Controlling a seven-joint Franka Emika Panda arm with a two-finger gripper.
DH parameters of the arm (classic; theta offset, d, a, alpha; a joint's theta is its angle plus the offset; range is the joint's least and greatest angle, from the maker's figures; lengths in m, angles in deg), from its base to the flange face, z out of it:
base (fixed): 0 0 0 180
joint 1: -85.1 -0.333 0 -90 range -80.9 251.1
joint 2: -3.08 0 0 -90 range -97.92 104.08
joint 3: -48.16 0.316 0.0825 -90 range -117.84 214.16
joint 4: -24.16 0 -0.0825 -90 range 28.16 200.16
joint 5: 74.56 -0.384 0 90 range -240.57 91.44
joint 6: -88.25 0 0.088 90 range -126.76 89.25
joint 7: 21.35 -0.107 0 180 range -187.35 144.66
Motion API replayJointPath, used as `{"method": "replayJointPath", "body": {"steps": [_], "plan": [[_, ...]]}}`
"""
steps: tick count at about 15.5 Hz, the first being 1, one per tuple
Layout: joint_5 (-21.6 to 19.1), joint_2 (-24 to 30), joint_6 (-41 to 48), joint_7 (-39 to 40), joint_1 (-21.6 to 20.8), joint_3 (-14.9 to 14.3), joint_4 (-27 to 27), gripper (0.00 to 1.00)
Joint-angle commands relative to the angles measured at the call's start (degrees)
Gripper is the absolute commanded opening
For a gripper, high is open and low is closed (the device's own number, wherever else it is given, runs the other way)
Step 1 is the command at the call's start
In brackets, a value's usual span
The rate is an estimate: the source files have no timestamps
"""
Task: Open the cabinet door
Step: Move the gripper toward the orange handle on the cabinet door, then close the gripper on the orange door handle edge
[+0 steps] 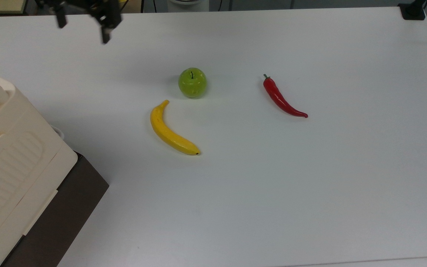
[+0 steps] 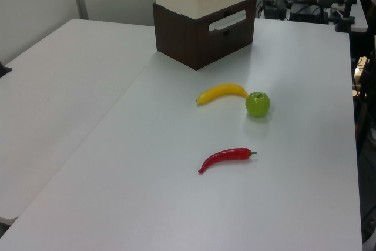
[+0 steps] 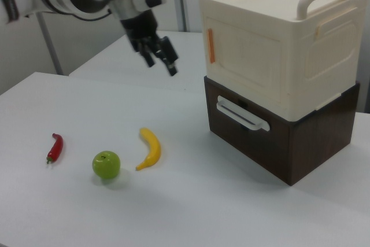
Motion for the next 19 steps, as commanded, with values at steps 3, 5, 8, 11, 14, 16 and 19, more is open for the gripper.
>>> {"method": "replayJointPath", "body": {"steps": [3, 5, 8, 11, 14, 16, 19], "plan": [[7.19, -5.44, -17.07, -11.24, 1.13, -0.27, -1.42, 1.0], [9.91, -6.68, -21.73, -15.73, 1.05, -0.27, -1.42, 1.0], [13.44, -9.22, -26.14, -19.43, 0.96, -0.18, -3.61, 1.0], [13.71, -11.42, -30.35, -19.53, 0.79, -0.27, -5.29, 1.0], [13.97, -12.57, -33.87, -19.53, 0.7, -0.27, -5.29, 1.0], [14.15, -12.66, -34.94, -19.53, 0.7, -0.27, -5.2, 1.0], [14.93, -12.75, -35.11, -19.53, 0.7, -0.18, -5.11, 0.85]]}}
